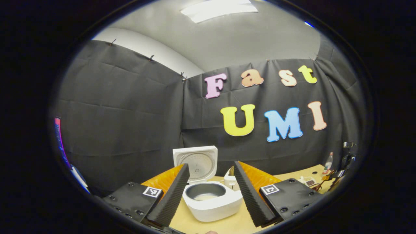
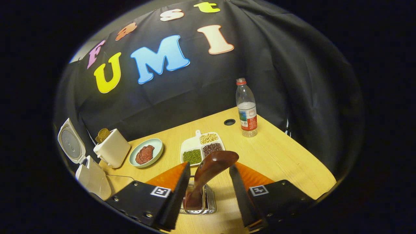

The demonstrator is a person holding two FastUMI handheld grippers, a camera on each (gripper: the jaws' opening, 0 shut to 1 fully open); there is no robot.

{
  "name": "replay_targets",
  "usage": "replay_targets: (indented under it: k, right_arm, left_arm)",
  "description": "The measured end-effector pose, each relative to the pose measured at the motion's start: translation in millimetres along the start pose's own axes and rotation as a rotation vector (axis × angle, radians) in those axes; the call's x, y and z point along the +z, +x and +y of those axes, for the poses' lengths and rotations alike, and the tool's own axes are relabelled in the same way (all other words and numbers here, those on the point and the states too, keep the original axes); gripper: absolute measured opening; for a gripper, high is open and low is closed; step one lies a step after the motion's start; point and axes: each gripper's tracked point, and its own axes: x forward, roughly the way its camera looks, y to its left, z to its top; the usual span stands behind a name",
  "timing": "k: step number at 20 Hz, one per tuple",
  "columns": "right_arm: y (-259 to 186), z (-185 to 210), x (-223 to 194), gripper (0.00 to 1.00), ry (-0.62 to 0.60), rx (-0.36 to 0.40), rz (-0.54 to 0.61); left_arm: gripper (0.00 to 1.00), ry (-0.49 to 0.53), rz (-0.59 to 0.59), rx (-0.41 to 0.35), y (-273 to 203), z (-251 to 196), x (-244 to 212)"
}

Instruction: Close the left gripper, press the button to open the rice cooker; take a wooden spoon from the chopstick holder with the right hand, scoop a spoonful of rice and pour it into the rice cooker, then put the wooden spoon back into the chopstick holder.

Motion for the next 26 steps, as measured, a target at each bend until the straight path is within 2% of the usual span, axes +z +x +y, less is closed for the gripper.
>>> replay_targets:
  k: [1, 2, 5, 6, 8, 9, 10, 11, 15, 20, 23, 24, 26]
  right_arm:
    - [2.5, 0.1, -2.4, 0.65, 0.013, 0.003, 0.016]
    - [2.5, 1.4, -3.4, 0.61, 0.023, 0.013, 0.031]
    - [1.7, 13.7, -9.0, 0.61, 0.043, 0.066, 0.068]
    - [4.8, 12.3, -11.3, 0.61, 0.032, 0.053, 0.066]
    - [4.2, 15.2, -4.9, 0.21, 0.037, 0.042, 0.045]
    - [-0.3, 19.8, -5.5, 0.27, 0.044, 0.053, 0.056]
    - [-2.8, 20.0, -5.9, 0.27, 0.044, 0.040, 0.038]
    - [-4.4, 22.3, -0.8, 0.14, 0.045, 0.057, 0.042]
    - [-19.0, 36.3, 5.8, 0.14, -0.046, 0.076, 0.024]
    - [-49.9, 49.2, 39.5, 0.14, -0.070, 0.073, -0.058]
    - [-71.2, 62.1, 58.8, 0.14, -0.069, 0.085, -0.108]
    - [-77.8, 67.9, 64.1, 0.13, -0.066, 0.090, -0.125]
    - [-89.5, 80.8, 71.4, 0.13, -0.065, 0.103, -0.148]
  left_arm:
    - [1.00, 0.005, 0.002, 0.002, -1.8, 1.0, 0.1]
    - [1.00, 0.006, 0.004, 0.002, -2.6, 1.2, 0.5]
    - [1.00, 0.005, 0.007, -0.001, -3.9, 0.2, -0.1]
    - [1.00, 0.005, 0.007, -0.003, -3.7, -0.9, 0.9]
    - [1.00, 0.004, 0.003, -0.006, -5.0, -1.4, 1.8]
    - [1.00, 0.003, 0.000, -0.007, -4.7, -0.8, 2.6]
    - [1.00, 0.001, 0.000, -0.011, -4.3, -0.7, 2.8]
    - [1.00, 0.001, 0.000, -0.012, -5.5, -0.3, 1.6]
    - [1.00, -0.014, -0.005, -0.015, -4.3, 8.0, 0.2]
    - [1.00, -0.043, -0.011, -0.051, 5.1, 12.5, -4.3]
    - [0.89, -0.066, -0.013, -0.080, 12.9, 14.9, -6.9]
    - [1.00, -0.069, -0.012, -0.088, 14.2, 17.4, -9.5]
    - [1.00, -0.073, -0.012, -0.103, 17.9, 21.2, -12.4]
